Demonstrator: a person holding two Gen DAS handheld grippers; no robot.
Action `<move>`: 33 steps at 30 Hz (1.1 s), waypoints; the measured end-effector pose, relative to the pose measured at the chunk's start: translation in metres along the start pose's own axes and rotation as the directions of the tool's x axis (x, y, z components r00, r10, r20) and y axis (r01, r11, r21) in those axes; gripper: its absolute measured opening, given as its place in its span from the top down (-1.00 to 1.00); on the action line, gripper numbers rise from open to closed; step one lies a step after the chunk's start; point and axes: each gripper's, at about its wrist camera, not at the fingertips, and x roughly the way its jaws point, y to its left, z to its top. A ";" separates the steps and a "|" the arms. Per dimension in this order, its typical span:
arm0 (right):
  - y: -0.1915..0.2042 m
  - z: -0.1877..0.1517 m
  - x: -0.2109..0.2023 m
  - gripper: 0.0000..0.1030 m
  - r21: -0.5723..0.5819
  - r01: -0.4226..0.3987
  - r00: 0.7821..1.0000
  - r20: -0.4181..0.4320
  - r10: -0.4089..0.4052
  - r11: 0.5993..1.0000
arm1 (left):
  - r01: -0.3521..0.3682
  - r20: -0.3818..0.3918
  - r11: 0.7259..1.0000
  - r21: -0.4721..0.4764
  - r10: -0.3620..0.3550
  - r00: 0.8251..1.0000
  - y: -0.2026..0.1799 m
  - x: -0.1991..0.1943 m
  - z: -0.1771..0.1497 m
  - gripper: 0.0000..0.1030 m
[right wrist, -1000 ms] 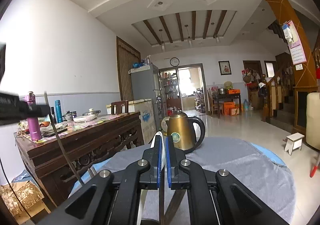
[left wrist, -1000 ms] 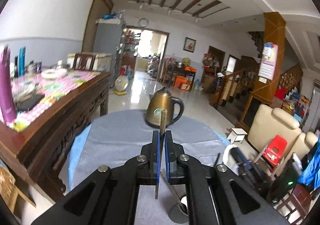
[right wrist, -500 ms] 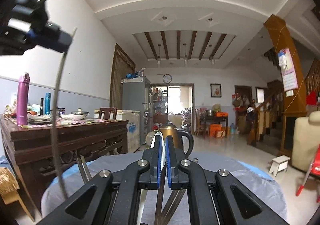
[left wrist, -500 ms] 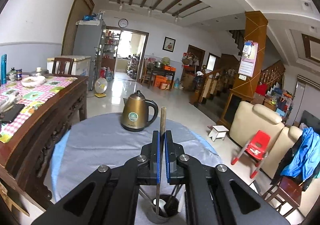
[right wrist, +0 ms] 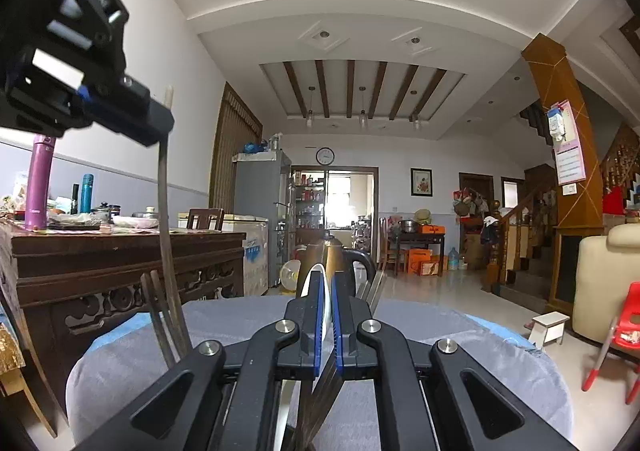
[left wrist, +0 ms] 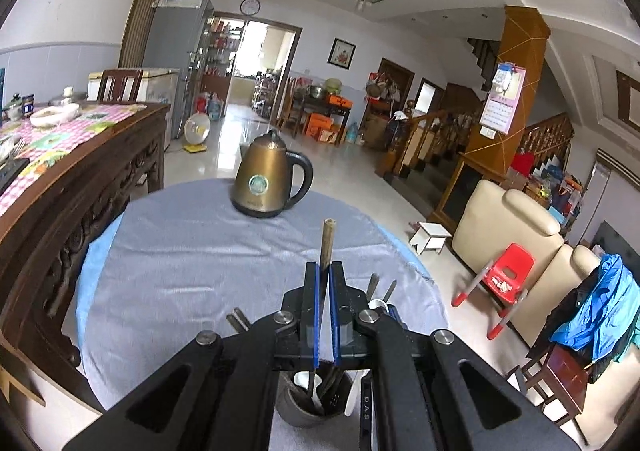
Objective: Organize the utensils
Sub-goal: 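Lower the spoon and chopstick into the dark cup with both grippers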
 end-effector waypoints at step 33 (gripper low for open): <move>-0.024 -0.010 -0.008 0.90 0.095 -0.166 0.959 -0.214 0.183 0.981 | -0.010 -0.152 1.000 -0.006 0.009 0.988 -0.002 0.008 -0.020 0.90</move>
